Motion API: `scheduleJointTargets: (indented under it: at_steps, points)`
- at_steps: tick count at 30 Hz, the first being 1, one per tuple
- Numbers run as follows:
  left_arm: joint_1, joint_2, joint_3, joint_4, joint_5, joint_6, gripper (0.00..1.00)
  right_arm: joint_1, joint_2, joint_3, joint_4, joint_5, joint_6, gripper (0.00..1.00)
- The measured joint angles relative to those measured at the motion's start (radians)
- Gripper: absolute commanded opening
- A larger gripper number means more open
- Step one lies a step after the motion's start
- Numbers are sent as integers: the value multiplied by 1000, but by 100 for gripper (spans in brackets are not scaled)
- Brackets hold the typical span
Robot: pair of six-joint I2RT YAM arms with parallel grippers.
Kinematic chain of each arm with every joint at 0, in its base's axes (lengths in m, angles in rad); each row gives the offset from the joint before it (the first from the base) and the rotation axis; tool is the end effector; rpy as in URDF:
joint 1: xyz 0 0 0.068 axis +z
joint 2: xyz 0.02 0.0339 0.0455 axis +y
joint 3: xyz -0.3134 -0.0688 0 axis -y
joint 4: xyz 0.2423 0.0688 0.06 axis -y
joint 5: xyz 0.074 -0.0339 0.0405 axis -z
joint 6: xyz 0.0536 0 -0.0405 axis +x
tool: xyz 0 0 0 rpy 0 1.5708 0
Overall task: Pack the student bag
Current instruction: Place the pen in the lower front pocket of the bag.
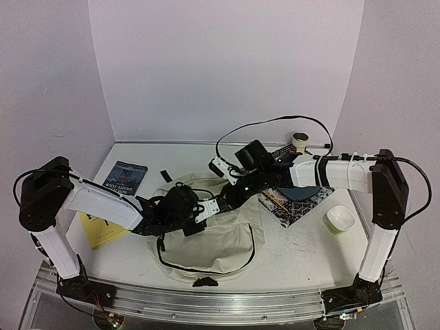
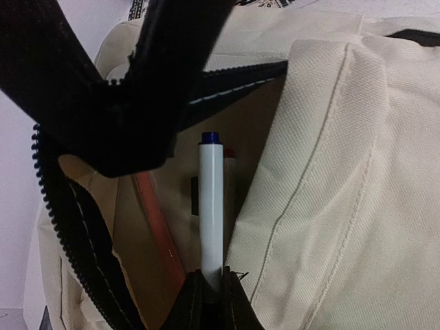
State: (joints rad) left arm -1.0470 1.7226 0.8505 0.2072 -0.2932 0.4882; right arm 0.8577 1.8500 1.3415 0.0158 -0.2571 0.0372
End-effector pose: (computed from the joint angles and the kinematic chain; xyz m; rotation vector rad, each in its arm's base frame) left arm 0.1974 -0.3107 0.1990 1.4120 1.6906 0.0169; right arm 0.2894 0.3554 0.2897 -1.0061 1.8980 0.8039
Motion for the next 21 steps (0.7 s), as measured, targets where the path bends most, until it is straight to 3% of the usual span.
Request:
scheduleJointTargets:
  at_steps: [9, 21]
  points:
    - [-1, 55, -31, 219, -106, 148, 1, 0, 0, -9, 7, -10, 12, 0]
    - [-5, 148, -74, 371, -197, 248, 32, 0, 0, -10, 9, -18, 18, 0]
